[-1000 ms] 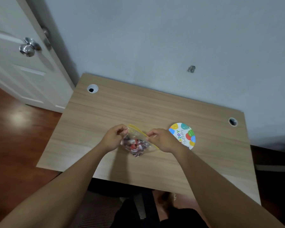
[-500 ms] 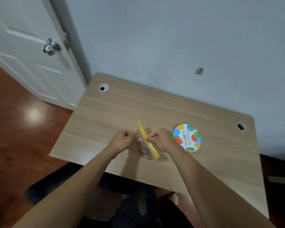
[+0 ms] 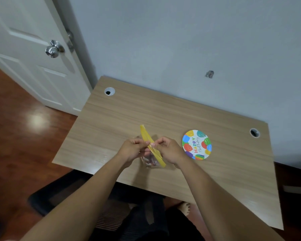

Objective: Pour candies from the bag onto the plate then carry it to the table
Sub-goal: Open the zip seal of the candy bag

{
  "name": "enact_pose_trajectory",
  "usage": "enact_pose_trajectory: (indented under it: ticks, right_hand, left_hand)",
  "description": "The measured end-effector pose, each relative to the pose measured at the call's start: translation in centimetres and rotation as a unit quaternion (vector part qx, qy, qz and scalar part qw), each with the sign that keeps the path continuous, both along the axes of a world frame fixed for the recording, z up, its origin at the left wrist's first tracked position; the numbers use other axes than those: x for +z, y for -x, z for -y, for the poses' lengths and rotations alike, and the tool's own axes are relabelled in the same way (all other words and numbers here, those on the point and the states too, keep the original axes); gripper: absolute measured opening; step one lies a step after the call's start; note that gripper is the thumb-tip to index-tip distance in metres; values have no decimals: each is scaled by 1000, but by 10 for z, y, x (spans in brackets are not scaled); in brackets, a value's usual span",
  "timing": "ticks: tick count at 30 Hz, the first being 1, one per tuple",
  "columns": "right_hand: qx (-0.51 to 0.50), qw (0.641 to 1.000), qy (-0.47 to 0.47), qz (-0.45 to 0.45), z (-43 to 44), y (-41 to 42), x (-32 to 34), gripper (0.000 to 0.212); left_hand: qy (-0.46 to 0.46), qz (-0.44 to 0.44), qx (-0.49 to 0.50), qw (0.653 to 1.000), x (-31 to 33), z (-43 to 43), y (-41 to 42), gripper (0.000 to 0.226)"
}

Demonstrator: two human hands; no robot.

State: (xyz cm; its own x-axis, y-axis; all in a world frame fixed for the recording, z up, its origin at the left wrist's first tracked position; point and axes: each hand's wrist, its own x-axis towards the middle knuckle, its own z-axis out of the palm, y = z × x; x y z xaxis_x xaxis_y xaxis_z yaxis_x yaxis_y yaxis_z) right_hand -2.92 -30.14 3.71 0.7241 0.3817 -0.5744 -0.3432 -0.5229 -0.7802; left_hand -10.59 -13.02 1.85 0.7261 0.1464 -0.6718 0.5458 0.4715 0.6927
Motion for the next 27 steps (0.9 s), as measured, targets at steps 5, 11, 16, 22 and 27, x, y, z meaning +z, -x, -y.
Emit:
enact_pose_trajectory:
  ticks: [5, 11, 16, 22, 27]
  right_hand:
    - [2, 998, 51, 37, -5, -4, 2, 26]
    - [32, 991, 109, 74, -4, -8, 4, 22]
    - [44, 989, 113, 81, -4, -10, 5, 17]
    - [34, 988, 128, 84, -5, -6, 2, 23]
    - [-30, 989, 129, 67, 2, -11, 5, 18]
  left_hand:
    - [-45, 8, -7, 999, 0, 2, -7, 26]
    - [-56, 18, -30, 998, 0, 1, -9, 25]
    - [-72, 21, -34, 997, -1, 0, -12, 11]
    - [-85, 12, -46, 995, 2, 3, -14, 23]
    - [-58, -6, -4, 998, 4, 2, -18, 24]
